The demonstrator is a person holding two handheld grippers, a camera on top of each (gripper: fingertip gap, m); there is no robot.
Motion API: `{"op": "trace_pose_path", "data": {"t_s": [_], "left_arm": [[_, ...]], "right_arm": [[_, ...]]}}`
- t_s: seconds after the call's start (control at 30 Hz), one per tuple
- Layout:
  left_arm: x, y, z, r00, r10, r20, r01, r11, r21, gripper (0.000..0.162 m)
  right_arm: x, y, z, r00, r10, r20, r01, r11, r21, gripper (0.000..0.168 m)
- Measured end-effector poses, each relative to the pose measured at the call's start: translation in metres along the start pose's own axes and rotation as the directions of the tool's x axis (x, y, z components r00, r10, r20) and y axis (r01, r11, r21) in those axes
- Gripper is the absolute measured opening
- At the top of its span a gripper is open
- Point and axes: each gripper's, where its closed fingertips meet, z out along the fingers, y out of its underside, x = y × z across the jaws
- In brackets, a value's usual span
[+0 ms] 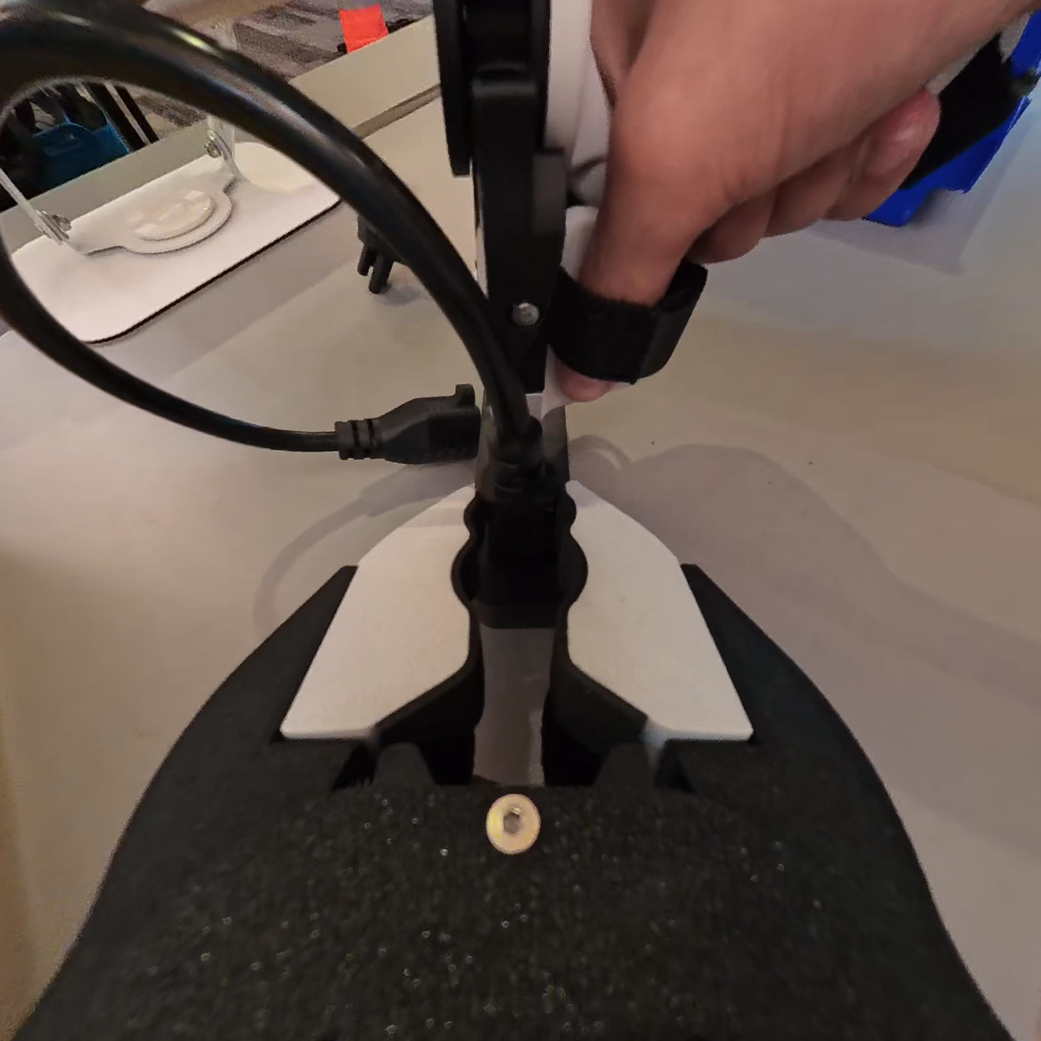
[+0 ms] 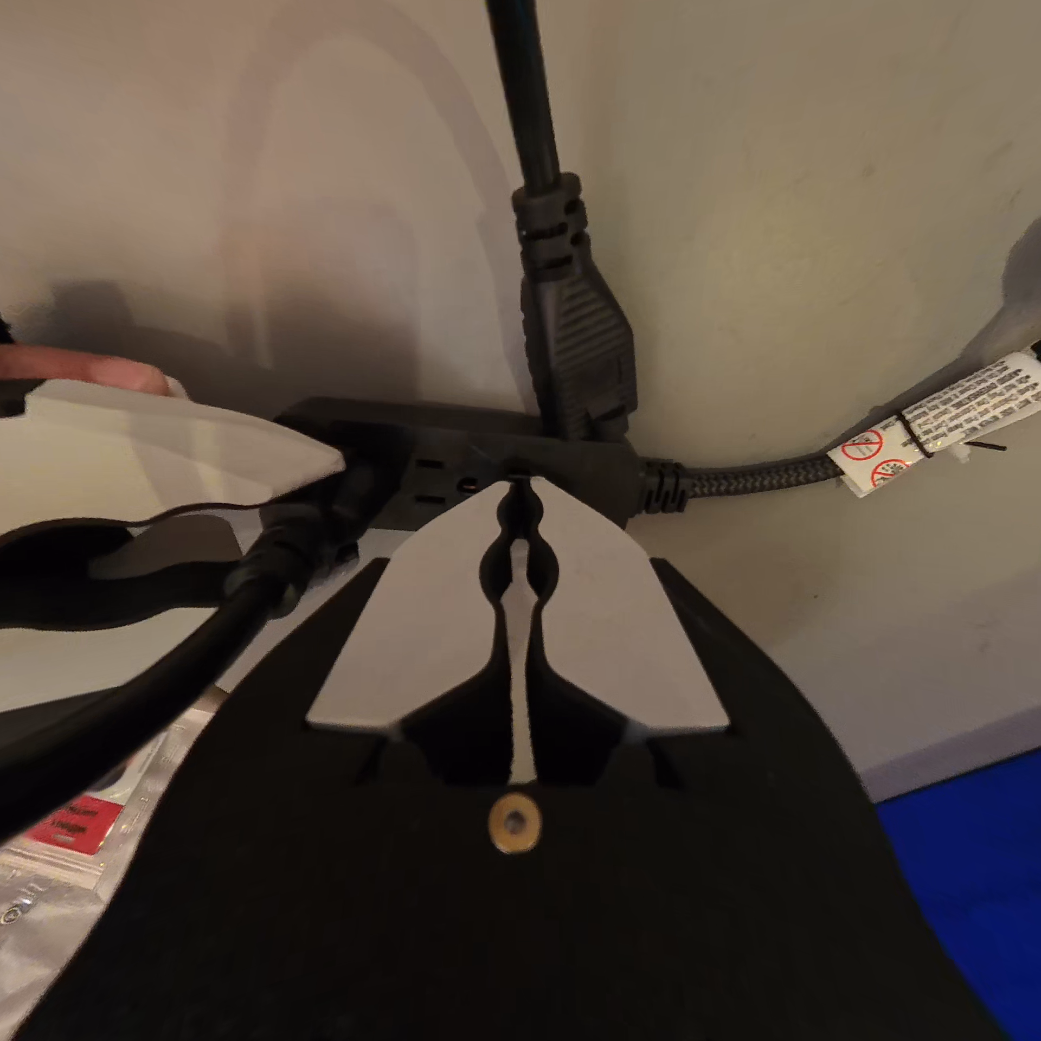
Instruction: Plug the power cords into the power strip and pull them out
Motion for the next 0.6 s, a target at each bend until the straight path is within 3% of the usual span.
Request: {"op": "trace_pose_path", "data": {"t_s": [0.3, 0.53, 0.6], "left_arm": [[-0.006, 0.014, 0.0, 1.0, 0.001, -0.026, -0.002, 0.999, -0.038, 0.023], [-0.005, 0.015, -0.001, 0.998, -0.035, -0.06, 0.034, 0.999, -0.015, 0.024], [-0.006, 0.016, -0.002, 0.999, -0.026, -0.044, 0.025, 1.0, -0.017, 0.023]], "right_arm": [[-0.002, -0.004, 0.004, 0.993, -0.085, -0.083, 0.085, 0.996, -0.008, 0.0], [-0.003, -0.005, 0.004, 0.999, -0.048, -0.016, 0.05, 0.99, 0.133, 0.0], [-0.004, -0.006, 0.004, 0.99, -0.131, -0.042, 0.137, 0.973, 0.185, 0.0]]}}
